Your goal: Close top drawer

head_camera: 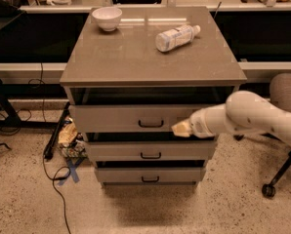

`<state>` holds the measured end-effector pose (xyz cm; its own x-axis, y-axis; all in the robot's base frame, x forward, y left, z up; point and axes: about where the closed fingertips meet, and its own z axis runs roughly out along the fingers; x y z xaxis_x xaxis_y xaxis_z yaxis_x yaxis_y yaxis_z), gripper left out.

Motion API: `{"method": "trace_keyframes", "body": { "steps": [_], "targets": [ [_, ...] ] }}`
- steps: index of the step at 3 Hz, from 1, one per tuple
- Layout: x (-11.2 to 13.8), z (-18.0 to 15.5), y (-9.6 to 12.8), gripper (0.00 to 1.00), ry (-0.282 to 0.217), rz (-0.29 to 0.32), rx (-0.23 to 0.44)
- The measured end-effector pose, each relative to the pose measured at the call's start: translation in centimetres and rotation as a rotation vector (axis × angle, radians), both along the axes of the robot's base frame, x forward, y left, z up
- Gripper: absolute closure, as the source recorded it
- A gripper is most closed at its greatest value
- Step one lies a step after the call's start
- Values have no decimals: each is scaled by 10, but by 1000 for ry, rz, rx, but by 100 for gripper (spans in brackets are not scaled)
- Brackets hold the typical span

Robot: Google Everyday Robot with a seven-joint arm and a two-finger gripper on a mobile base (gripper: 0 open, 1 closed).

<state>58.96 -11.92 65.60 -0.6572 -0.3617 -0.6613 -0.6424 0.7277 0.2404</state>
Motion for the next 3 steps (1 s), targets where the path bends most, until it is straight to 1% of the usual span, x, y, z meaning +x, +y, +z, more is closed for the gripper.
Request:
{"method": "trace_keyframes", "body": {
  "steps": [1,2,3],
  "targets": [
    [48,12,24,100,-63,44,36],
    [67,19,32,100,-92,60,54],
    [65,19,33,100,-92,60,54]
  ]
}}
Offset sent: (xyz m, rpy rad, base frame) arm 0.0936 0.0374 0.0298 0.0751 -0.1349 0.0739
